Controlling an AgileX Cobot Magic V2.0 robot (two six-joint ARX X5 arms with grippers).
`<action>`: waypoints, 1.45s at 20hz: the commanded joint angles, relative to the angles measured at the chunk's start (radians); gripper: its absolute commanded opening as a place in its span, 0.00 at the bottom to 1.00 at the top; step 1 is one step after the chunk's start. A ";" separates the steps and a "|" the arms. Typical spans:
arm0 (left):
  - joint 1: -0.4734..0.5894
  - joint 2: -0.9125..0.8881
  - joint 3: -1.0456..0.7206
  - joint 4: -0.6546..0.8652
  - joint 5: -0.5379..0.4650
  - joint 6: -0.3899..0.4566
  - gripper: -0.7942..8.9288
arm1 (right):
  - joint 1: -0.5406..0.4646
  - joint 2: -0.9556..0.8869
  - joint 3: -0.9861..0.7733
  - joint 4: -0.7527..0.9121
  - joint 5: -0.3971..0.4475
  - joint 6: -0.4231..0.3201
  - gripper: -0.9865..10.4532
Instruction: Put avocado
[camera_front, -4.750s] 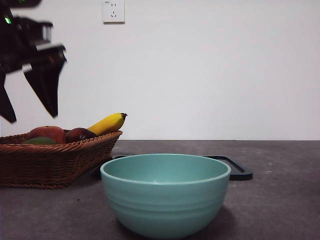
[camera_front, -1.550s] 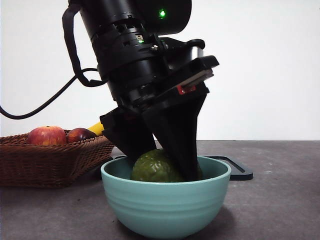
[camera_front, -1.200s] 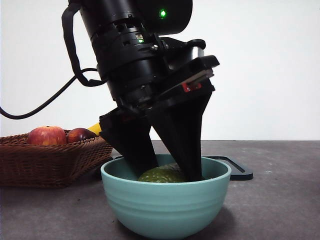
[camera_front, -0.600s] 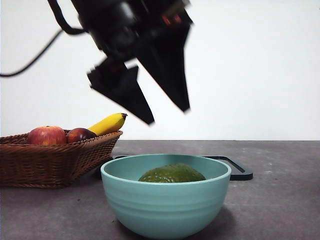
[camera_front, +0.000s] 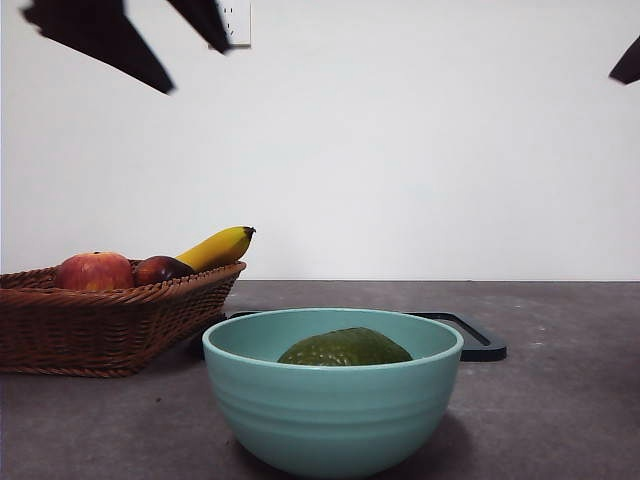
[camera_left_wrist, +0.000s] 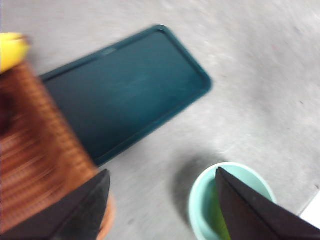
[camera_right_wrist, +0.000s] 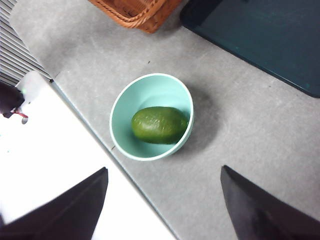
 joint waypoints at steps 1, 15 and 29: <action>0.040 -0.035 -0.014 -0.029 0.001 0.026 0.43 | 0.005 0.037 0.016 0.035 0.003 -0.002 0.40; 0.102 -0.326 -0.236 -0.271 0.349 0.134 0.43 | 0.053 0.323 0.016 0.166 0.005 0.000 0.40; 0.102 -0.327 -0.236 -0.275 0.349 0.137 0.43 | 0.266 0.649 0.016 0.389 0.283 0.004 0.36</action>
